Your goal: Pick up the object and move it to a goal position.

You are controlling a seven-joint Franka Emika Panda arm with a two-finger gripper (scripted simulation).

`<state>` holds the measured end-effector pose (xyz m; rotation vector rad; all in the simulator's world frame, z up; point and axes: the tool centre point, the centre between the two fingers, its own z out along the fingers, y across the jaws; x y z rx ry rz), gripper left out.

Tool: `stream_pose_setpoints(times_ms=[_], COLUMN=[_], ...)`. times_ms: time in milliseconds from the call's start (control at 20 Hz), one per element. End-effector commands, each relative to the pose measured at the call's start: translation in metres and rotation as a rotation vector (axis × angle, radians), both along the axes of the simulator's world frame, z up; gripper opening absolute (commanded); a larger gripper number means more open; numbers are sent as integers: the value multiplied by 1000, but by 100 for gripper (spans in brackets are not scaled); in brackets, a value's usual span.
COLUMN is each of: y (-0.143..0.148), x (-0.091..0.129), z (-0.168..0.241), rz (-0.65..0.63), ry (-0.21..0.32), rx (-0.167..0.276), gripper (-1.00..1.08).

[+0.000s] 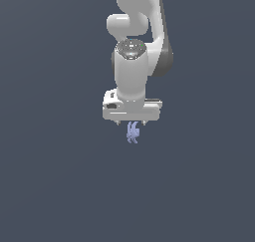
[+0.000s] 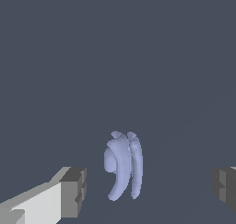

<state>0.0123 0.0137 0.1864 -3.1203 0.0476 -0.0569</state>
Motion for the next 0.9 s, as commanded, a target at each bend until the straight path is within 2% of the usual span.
stream_pose_setpoints(times_ms=[0, 450, 850], y=[0, -21, -17], x=[0, 0, -4], z=[0, 3, -6], rz=[0, -41, -34], ry=[0, 13, 16], rx=[0, 6, 2], gripper=[100, 100, 100])
